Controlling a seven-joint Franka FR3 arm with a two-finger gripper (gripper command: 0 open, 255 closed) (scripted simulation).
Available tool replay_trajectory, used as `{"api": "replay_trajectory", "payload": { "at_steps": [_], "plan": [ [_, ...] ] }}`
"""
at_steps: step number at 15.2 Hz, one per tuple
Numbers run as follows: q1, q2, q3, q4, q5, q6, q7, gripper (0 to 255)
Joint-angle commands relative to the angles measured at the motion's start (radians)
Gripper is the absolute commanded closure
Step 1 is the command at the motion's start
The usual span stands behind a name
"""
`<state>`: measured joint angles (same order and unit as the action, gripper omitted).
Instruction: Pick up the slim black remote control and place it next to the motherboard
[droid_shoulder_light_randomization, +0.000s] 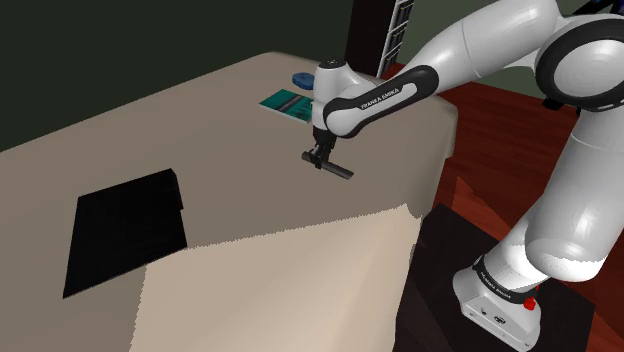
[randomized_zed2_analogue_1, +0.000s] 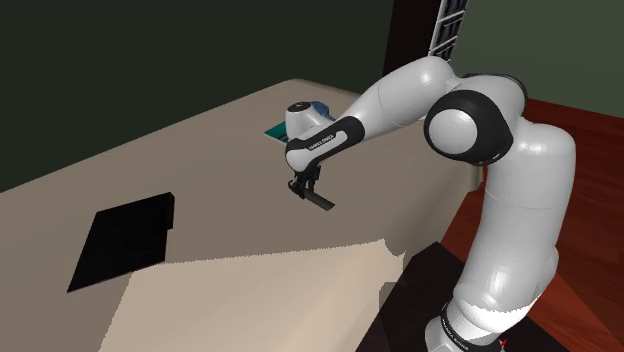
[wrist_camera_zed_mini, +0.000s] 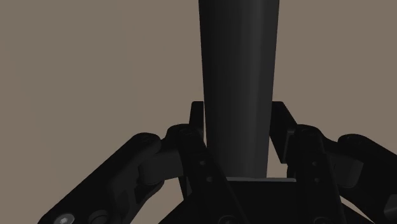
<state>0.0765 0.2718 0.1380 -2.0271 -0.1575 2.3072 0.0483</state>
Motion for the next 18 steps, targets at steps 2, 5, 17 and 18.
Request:
{"api": "replay_trajectory", "payload": {
  "at_steps": [2, 5, 17, 18],
  "plan": [
    [-0.001, 0.001, -0.002, 0.0, -0.001, -0.002, 0.0, 255],
    [-0.002, -0.015, 0.0, 0.004, 0.004, -0.021, -0.003, 255],
    [-0.005, -0.095, 0.008, 0.068, 0.031, -0.163, -0.029, 255],
    [-0.005, -0.101, 0.008, 0.075, 0.033, -0.175, -0.031, 255]
  ]
}}
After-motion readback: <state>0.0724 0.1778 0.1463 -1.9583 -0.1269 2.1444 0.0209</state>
